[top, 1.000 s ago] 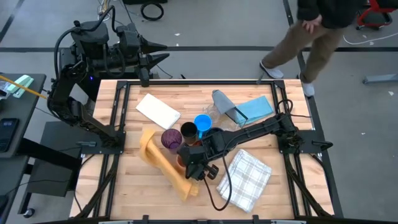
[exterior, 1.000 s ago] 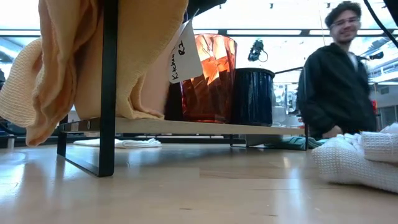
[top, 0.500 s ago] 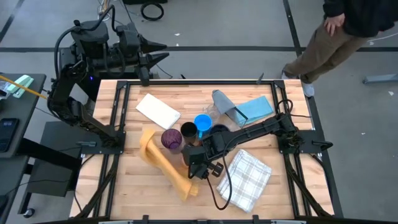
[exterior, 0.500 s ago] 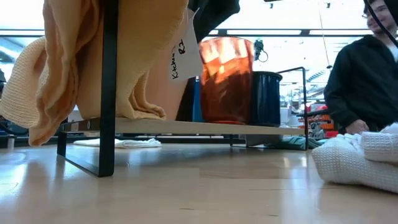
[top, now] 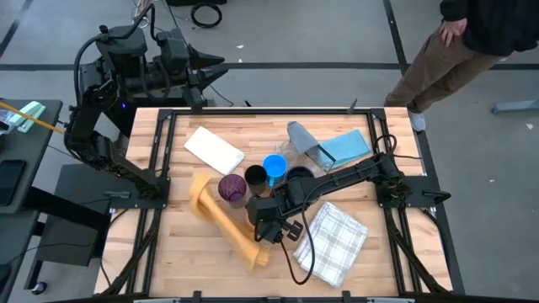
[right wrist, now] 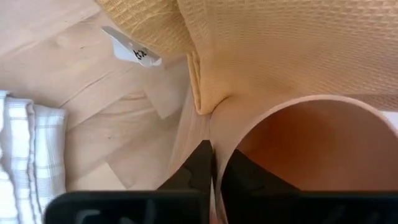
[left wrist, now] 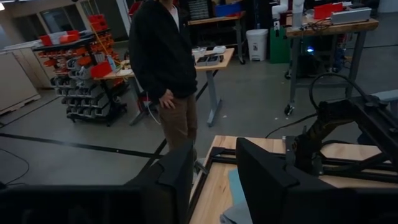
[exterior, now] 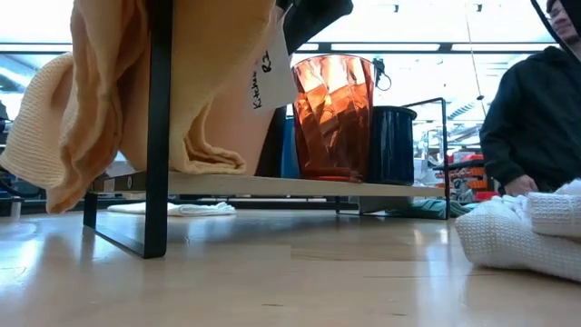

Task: Stack small to large cups/mugs on shelf
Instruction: Put the orange cup on the shelf

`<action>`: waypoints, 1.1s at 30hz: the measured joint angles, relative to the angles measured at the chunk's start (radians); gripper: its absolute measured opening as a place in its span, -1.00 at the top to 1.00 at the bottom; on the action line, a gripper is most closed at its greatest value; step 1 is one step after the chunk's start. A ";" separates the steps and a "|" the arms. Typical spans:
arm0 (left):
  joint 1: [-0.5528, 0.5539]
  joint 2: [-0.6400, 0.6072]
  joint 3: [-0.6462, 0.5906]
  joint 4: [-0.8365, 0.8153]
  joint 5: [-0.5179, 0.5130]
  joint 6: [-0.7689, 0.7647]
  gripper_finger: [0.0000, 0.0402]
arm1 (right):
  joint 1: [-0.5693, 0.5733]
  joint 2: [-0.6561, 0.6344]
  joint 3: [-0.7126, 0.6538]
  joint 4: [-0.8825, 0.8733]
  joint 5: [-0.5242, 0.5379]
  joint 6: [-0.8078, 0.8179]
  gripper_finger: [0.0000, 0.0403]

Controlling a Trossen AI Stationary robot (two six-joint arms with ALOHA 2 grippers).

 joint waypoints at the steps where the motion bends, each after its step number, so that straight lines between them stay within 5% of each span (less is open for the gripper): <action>1: 0.000 0.000 0.000 0.000 0.000 0.000 0.37 | 0.000 0.000 0.000 0.001 0.000 0.000 0.83; 13: 0.000 0.000 0.000 0.000 0.000 0.000 0.34 | -0.005 0.000 0.000 0.004 0.012 0.004 0.49; 33: 0.000 0.000 0.000 0.000 0.000 -0.001 0.33 | 0.005 -0.011 0.113 -0.086 0.083 0.053 0.47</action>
